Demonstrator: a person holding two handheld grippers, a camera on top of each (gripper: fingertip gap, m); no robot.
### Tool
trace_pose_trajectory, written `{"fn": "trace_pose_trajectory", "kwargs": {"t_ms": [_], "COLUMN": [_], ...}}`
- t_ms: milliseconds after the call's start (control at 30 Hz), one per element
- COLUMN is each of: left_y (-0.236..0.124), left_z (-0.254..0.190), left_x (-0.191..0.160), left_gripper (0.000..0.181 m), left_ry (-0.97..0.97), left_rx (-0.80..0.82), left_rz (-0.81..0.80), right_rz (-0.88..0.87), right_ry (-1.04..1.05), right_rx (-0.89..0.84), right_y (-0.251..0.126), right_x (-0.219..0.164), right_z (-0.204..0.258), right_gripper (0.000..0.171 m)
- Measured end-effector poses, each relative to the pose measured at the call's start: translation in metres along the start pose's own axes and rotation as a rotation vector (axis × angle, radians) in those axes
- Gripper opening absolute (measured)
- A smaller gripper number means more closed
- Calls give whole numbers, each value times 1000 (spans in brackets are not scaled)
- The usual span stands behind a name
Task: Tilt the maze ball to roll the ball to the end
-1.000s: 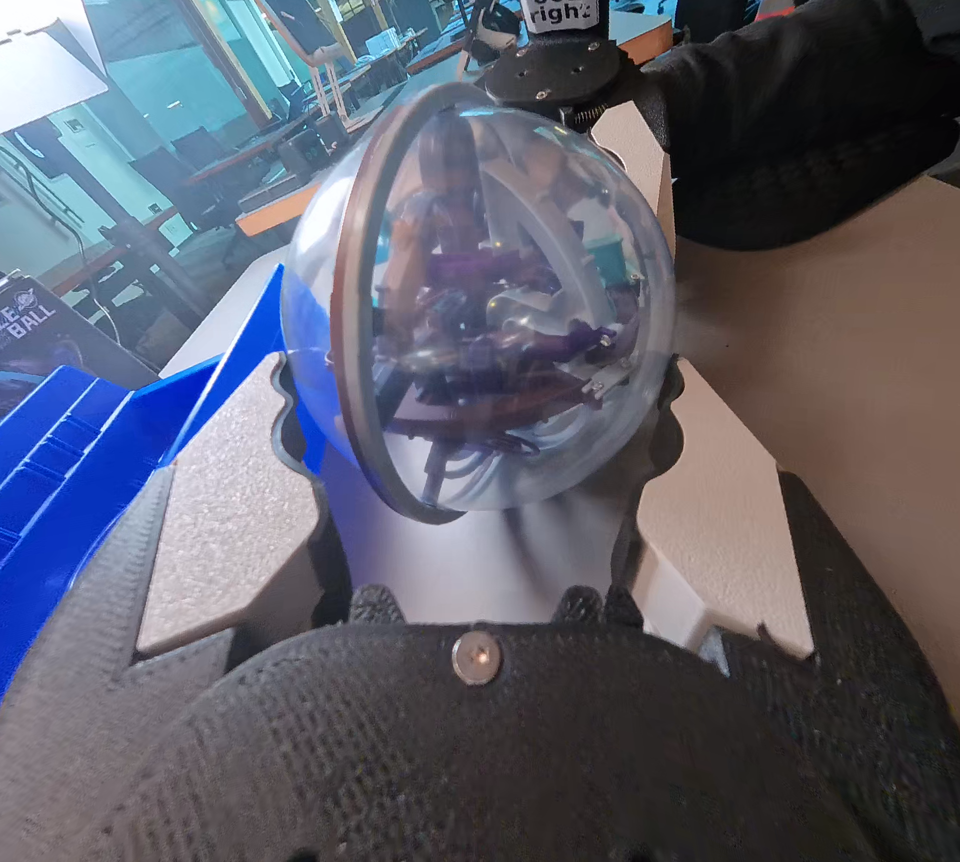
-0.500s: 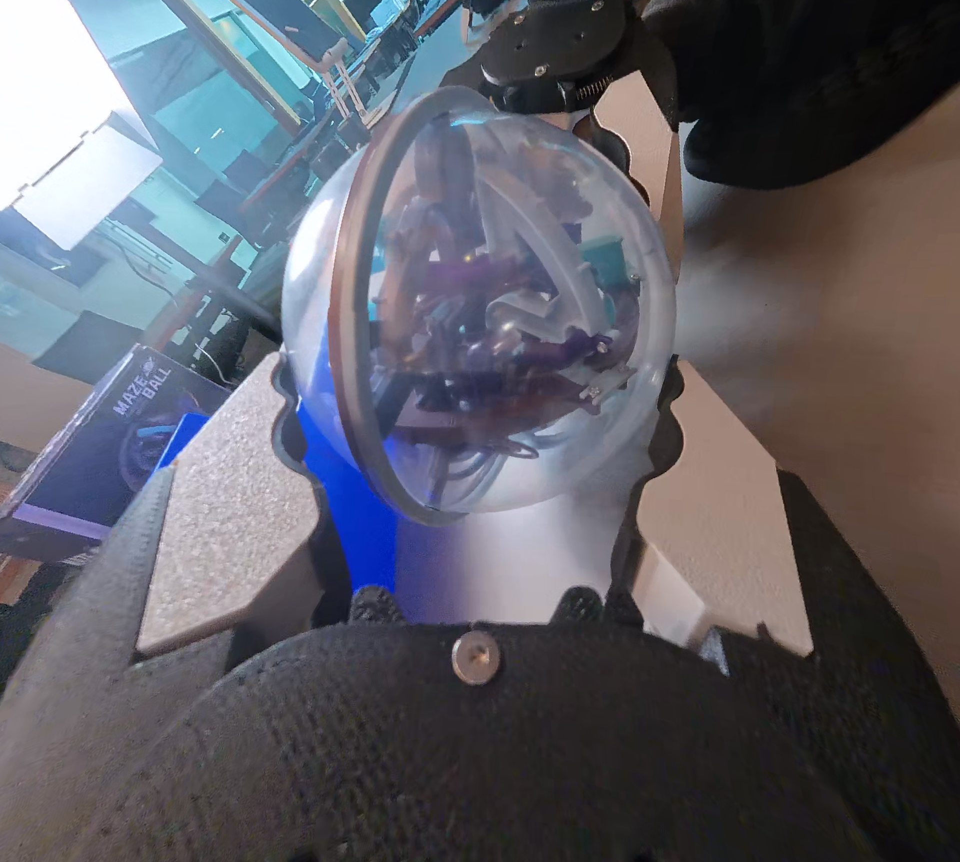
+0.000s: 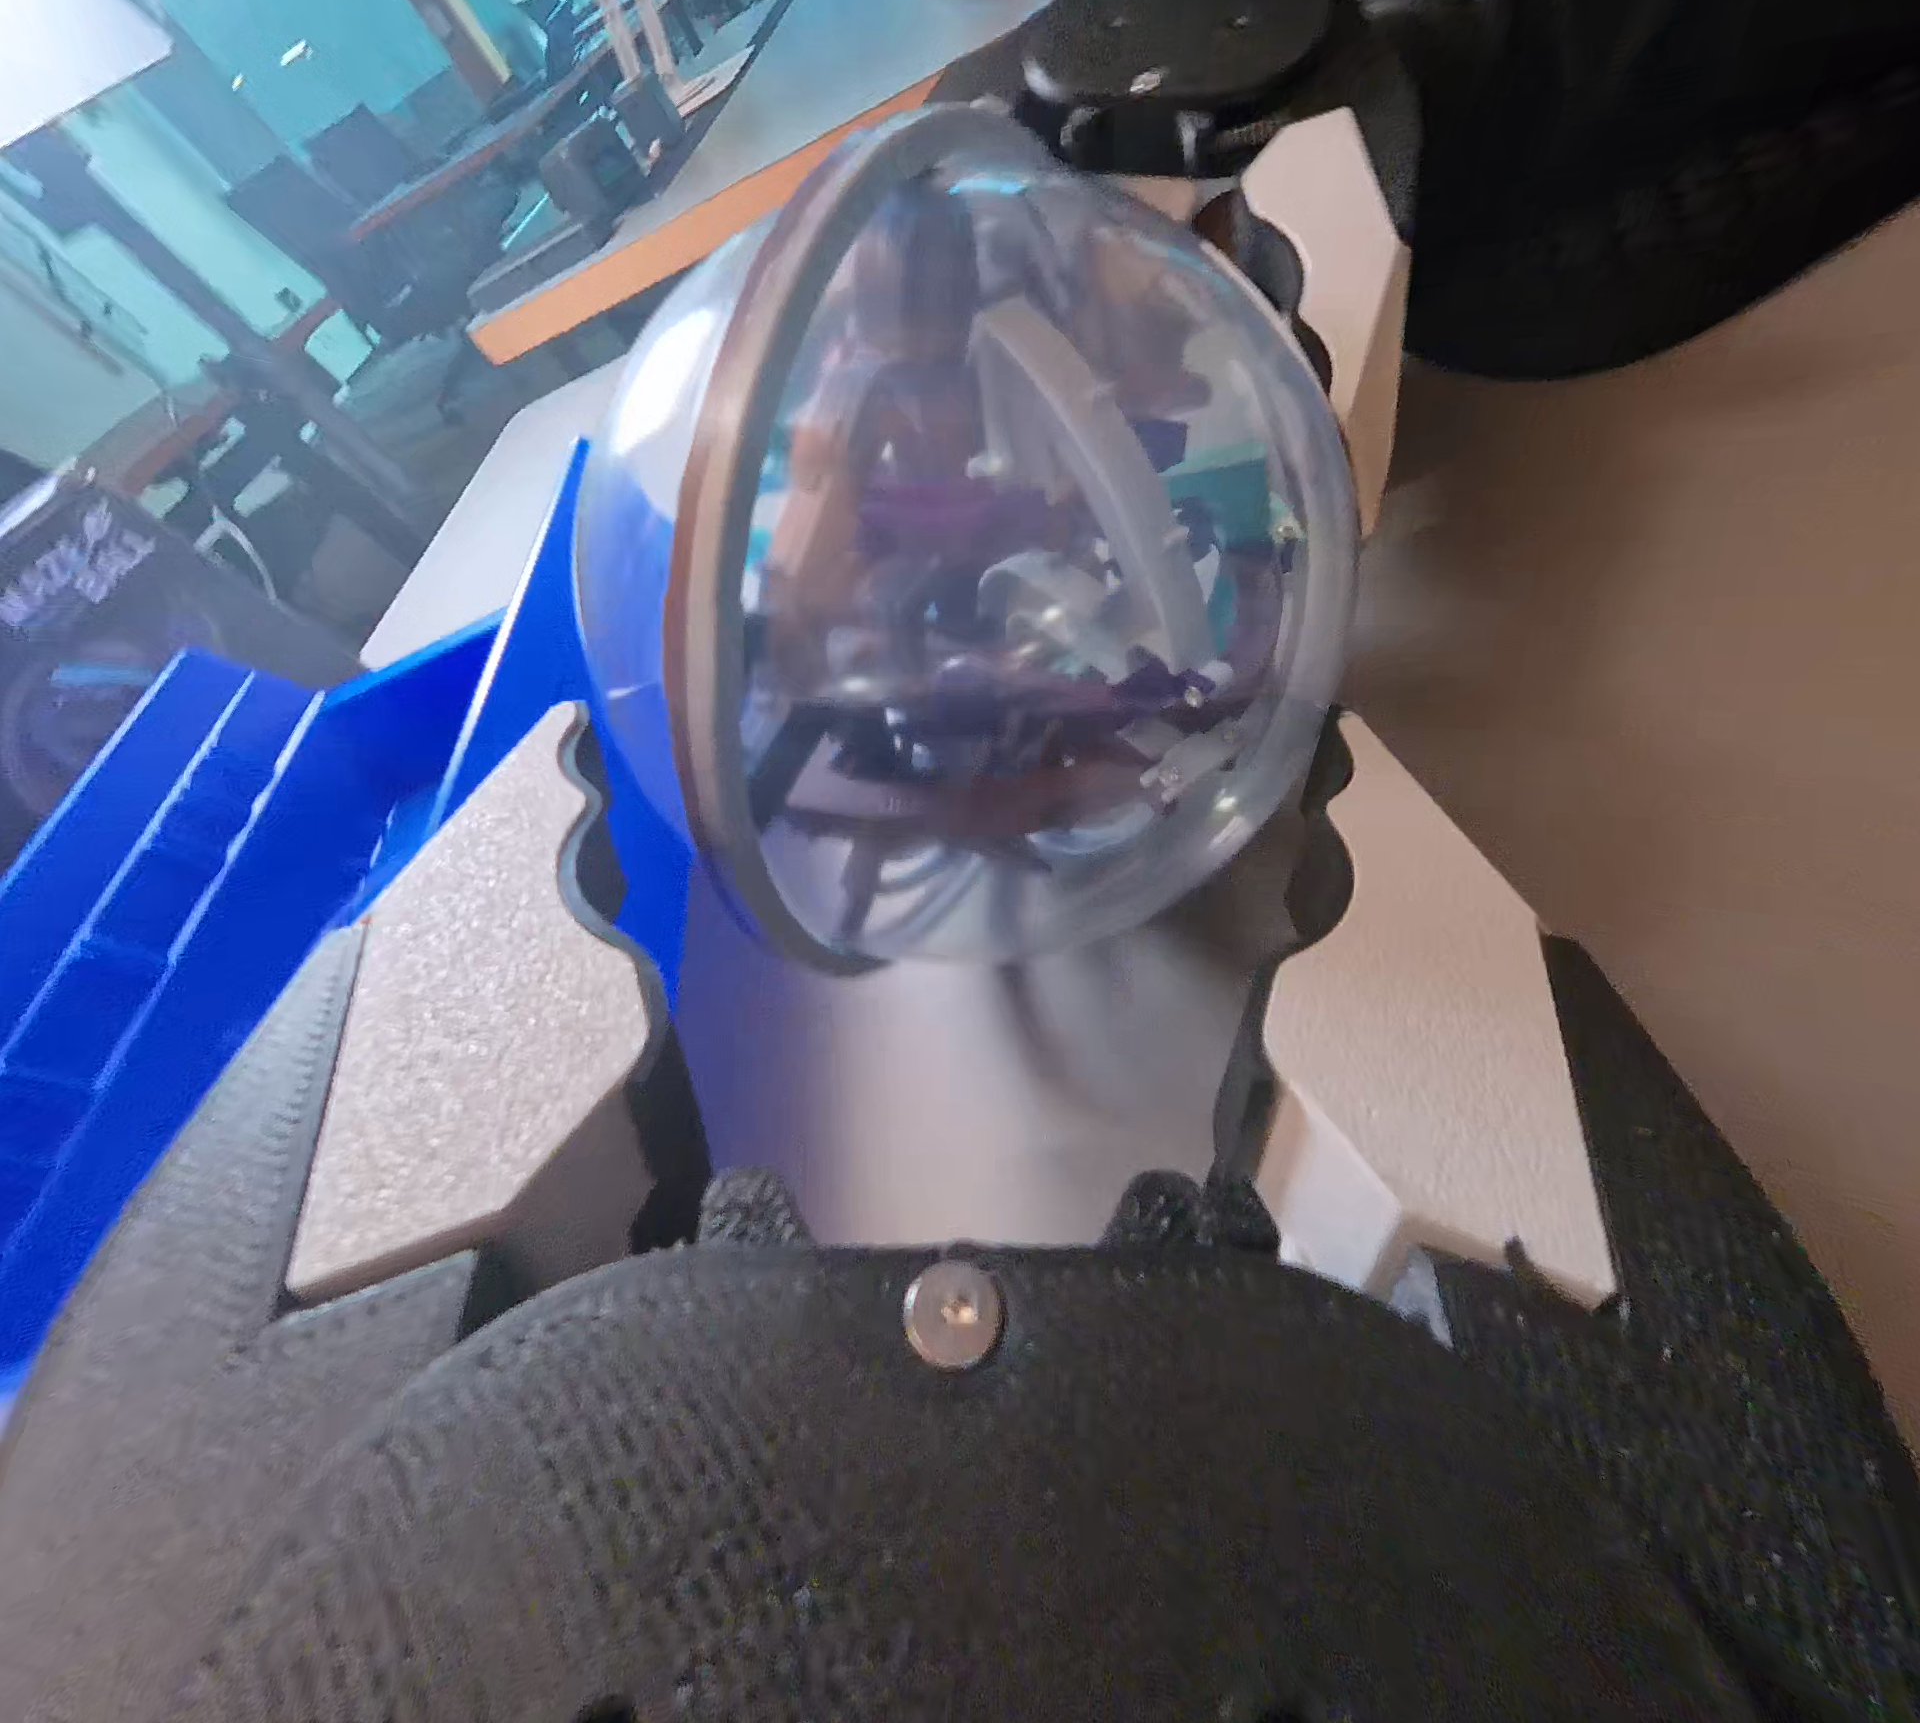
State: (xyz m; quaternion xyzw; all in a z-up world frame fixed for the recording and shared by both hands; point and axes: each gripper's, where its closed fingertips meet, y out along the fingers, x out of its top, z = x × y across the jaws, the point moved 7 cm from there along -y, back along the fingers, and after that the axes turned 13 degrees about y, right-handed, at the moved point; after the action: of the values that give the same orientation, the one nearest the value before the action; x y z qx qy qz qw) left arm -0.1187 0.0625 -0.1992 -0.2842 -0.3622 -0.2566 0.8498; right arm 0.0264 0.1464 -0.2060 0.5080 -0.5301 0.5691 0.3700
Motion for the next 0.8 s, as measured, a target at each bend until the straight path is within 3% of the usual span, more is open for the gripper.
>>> {"fn": "trace_pose_trajectory", "kwargs": {"t_ms": [67,167,233,400,500,633,800], "left_y": [-8,-15,-7,4,0,-9,-10], "left_z": [3,5,-1,13,21,27,28], "left_x": [-7,-14,-17,-17,-18,-27,-31], "left_gripper": [128,124,135,140,141,140,138], "left_ry": [-136,-568,-789,-814,-831,-887,-840], "left_rx": [22,31,24,104,93,59,-10], "left_rz": [-15,-151,-191,-190,-217,-283,-331], "right_rz": [-3,2,-1,-3,11,13,21], "right_ry": [-38,-32,2,277,418,528,734], "right_rx": [-56,-141,-174,-239,-119,128,254], "right_y": [1,3,6,11,7,-7,-7], "right_x": [-3,-7,-5,1,2,-2,-20], "right_z": [1,3,4,5,7,-4,-34], "right_gripper": [144,143,143,142,144,131,134]}}
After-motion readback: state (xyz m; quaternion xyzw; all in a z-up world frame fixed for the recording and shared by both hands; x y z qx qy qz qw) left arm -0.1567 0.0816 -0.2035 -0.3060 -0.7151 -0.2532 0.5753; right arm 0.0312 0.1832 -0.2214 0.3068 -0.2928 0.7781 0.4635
